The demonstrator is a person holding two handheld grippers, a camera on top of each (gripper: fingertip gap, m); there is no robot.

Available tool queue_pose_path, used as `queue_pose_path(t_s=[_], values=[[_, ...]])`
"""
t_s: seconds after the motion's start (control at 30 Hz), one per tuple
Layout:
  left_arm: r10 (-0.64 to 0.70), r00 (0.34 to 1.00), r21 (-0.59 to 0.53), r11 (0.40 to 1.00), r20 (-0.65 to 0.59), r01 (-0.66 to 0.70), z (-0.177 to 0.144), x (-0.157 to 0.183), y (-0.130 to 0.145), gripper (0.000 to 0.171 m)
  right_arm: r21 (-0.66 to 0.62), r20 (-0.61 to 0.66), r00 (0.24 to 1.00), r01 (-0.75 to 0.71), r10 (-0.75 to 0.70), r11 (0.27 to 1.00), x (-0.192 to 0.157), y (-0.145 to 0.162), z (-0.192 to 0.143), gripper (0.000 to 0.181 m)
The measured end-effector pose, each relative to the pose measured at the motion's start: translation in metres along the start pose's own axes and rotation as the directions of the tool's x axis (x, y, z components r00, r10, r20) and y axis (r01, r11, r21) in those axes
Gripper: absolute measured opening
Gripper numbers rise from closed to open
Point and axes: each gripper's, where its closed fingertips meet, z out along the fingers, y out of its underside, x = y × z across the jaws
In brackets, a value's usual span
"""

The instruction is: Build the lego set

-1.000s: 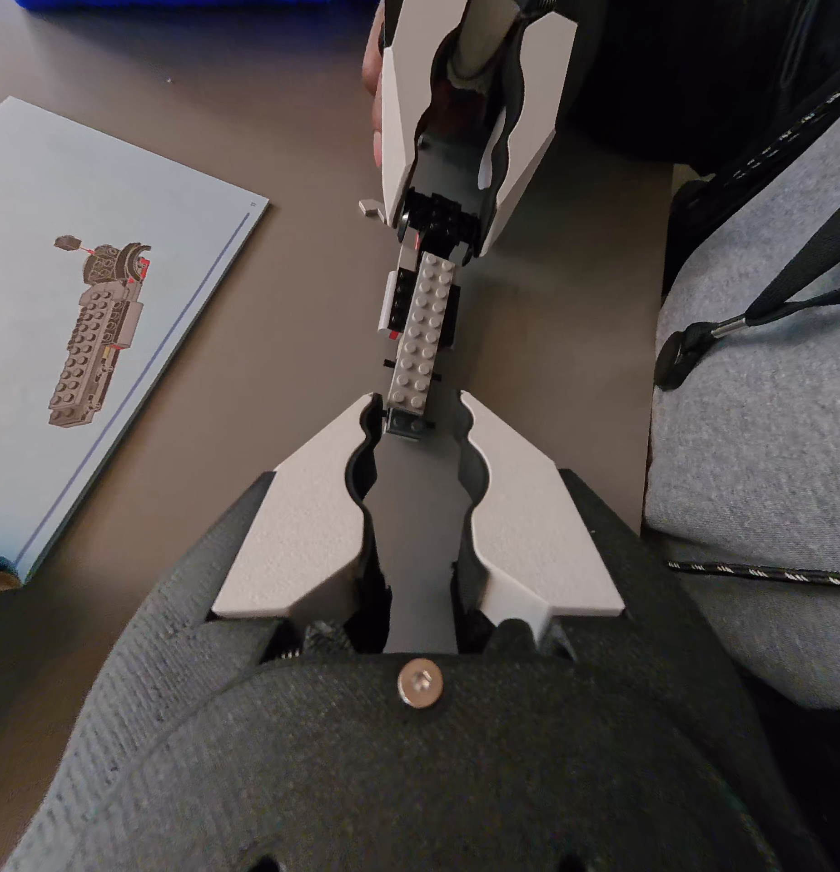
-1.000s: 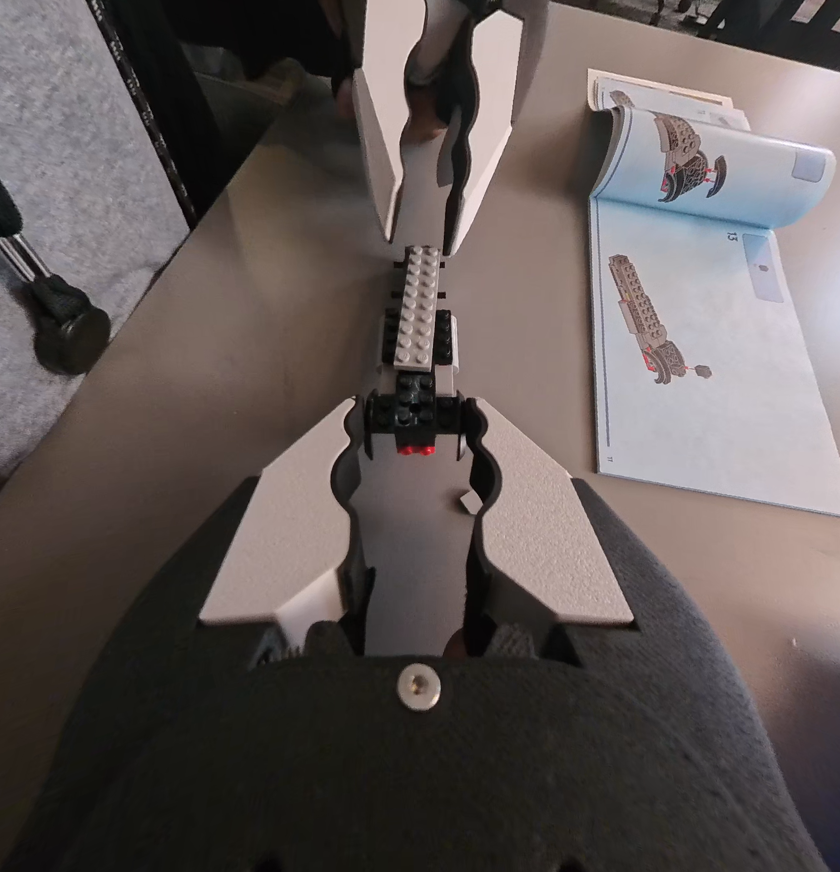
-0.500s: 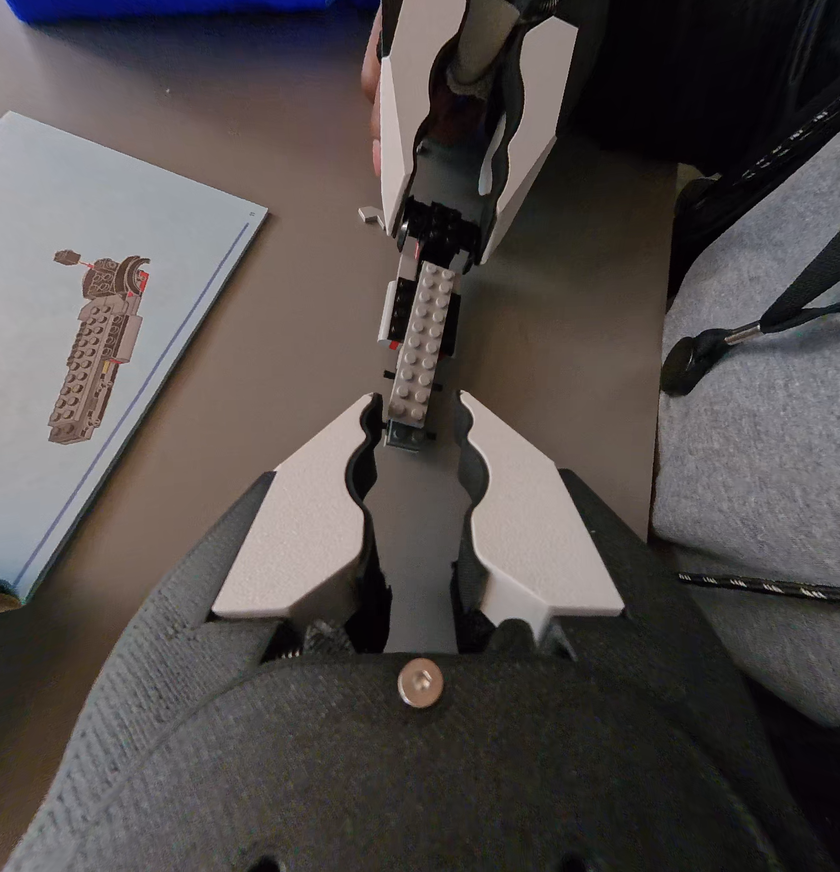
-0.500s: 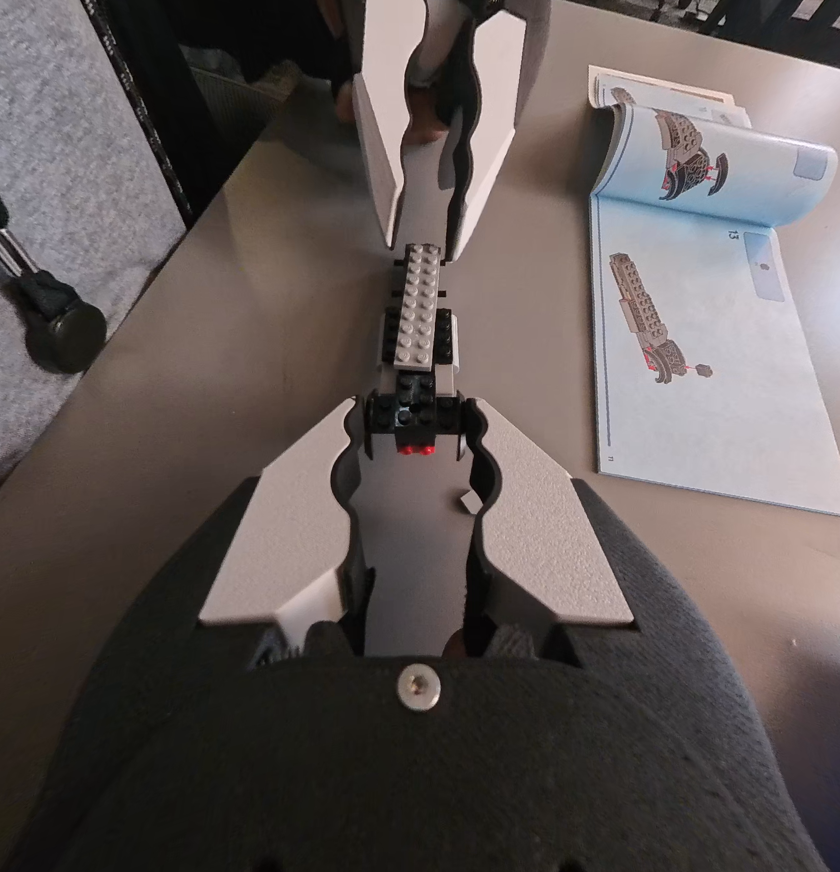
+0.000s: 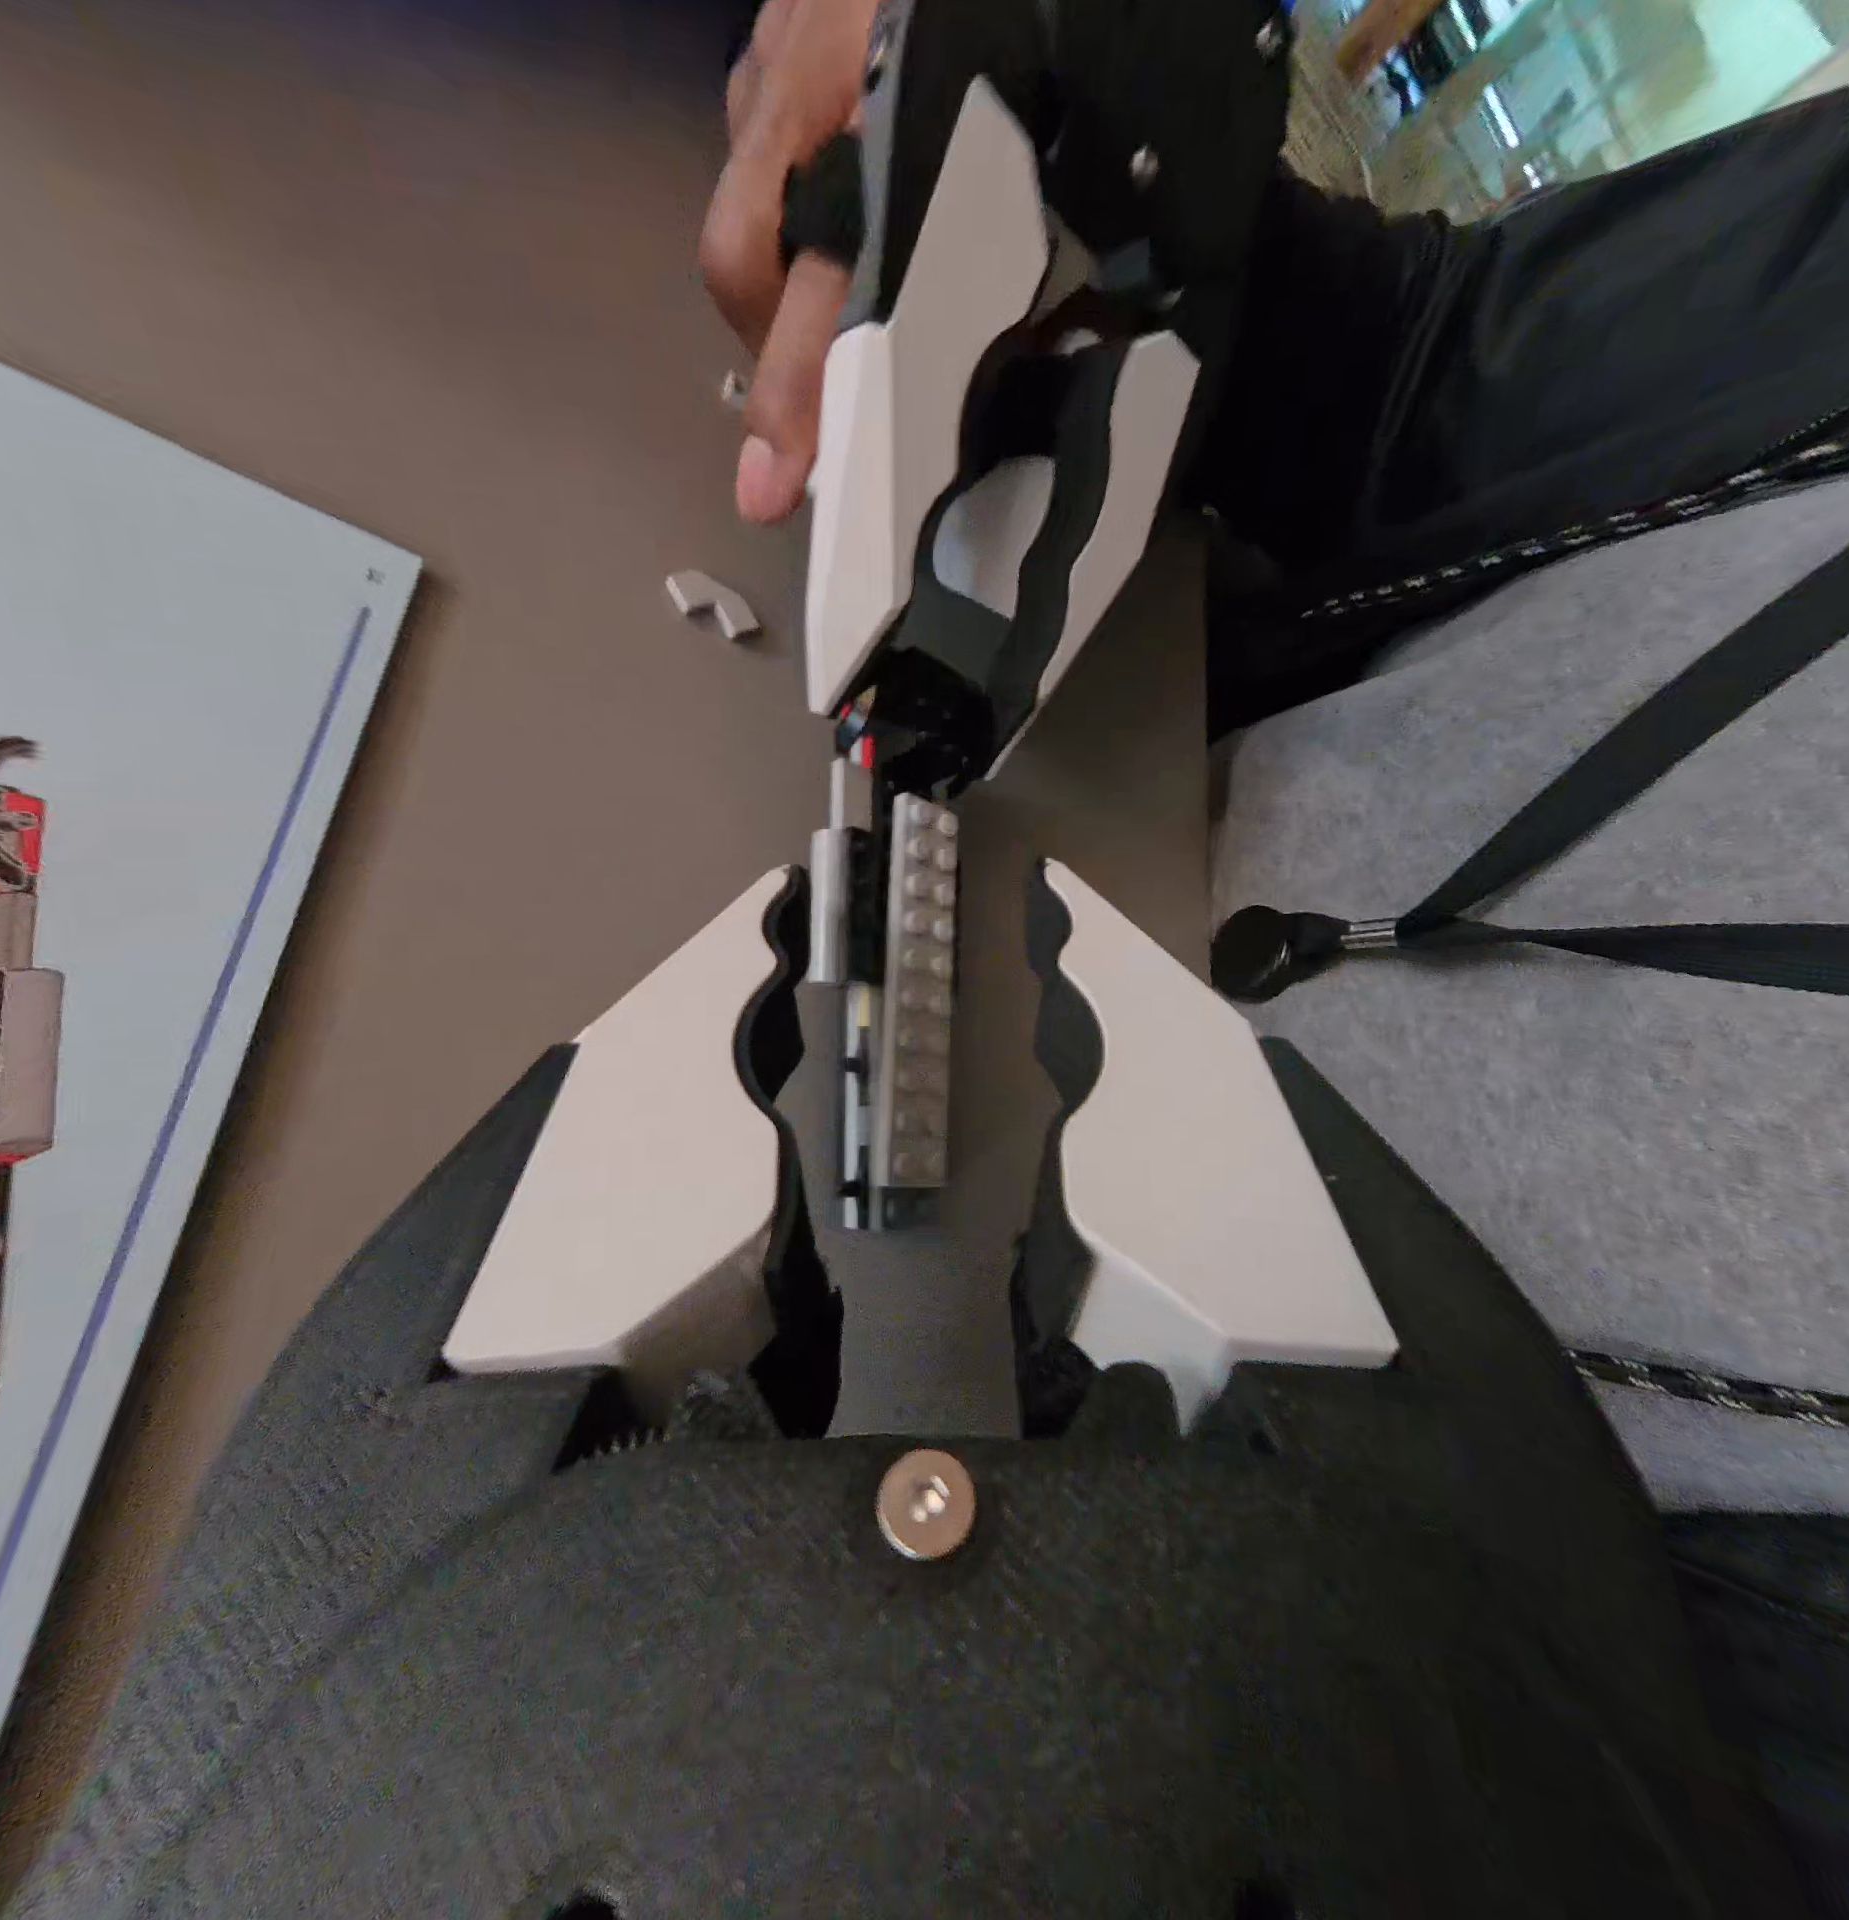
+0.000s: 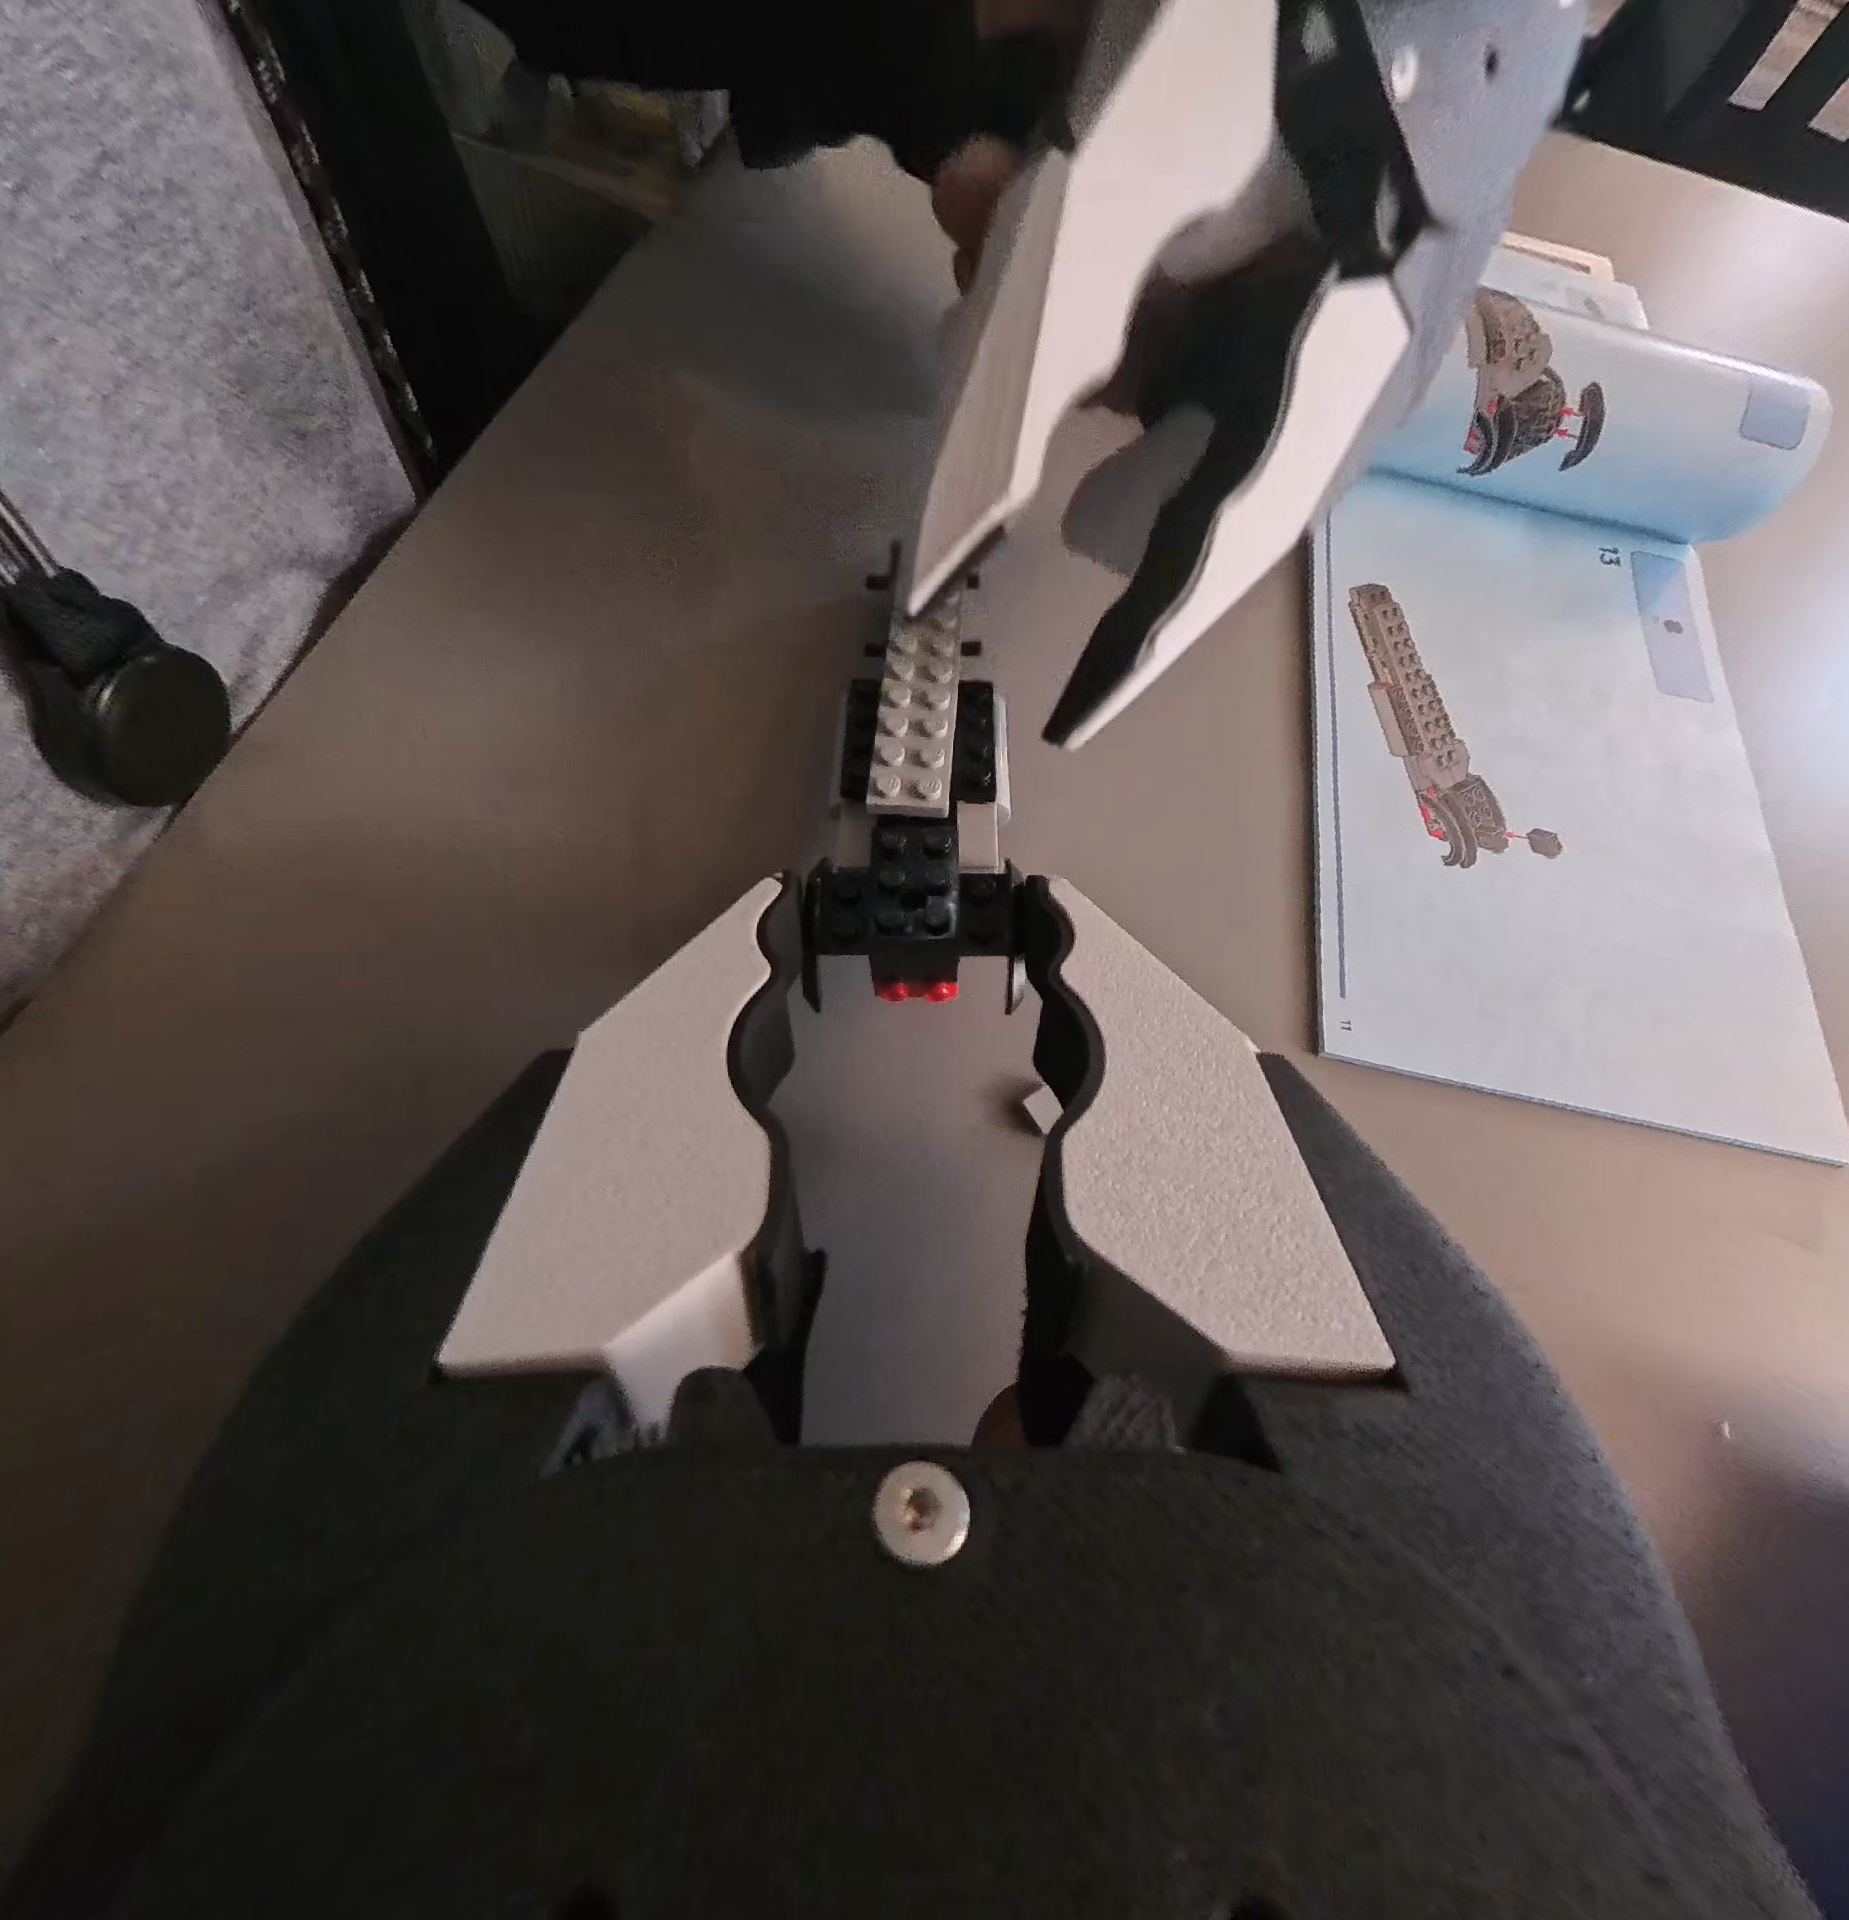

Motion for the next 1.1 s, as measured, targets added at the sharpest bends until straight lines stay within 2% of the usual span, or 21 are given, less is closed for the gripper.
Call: queue_pose_path(t_s=[0.2, 0.47, 0.6, 0.73, 1.1], values=[[-0.094, 0.99, -0.118, 0.99, -0.101, 0.082, 0.014, -0.011, 0.008, 0.042, 0.022, -0.015, 0.999, 0.033, -0.032, 0.999, -0.001, -0.003, -0.002, 0.046], [-0.113, 0.976, -0.169, 0.982, -0.186, 0.081, 0.021, -0.003, 0.008, 0.042, 0.042, -0.028, 0.998, 0.048, -0.047, 0.998, -0.001, -0.005, -0.005, 0.046], [-0.122, 0.972, -0.196, 0.977, -0.202, 0.082, 0.025, 0.0, 0.011, 0.034, 0.055, -0.044, 0.997, 0.061, -0.058, 0.997, 0.001, -0.006, -0.007, 0.046], [-0.151, 0.966, -0.178, 0.977, -0.208, 0.114, 0.025, -0.001, 0.008, 0.027, 0.065, -0.053, 0.996, 0.07, -0.066, 0.995, 0.001, -0.006, -0.009, 0.046], [-0.248, 0.939, -0.133, 0.966, -0.237, 0.222, 0.024, 0.001, 0.003, 0.025, 0.082, -0.064, 0.996, 0.074, -0.069, 0.994, 0.003, -0.008, -0.011, 0.046]])
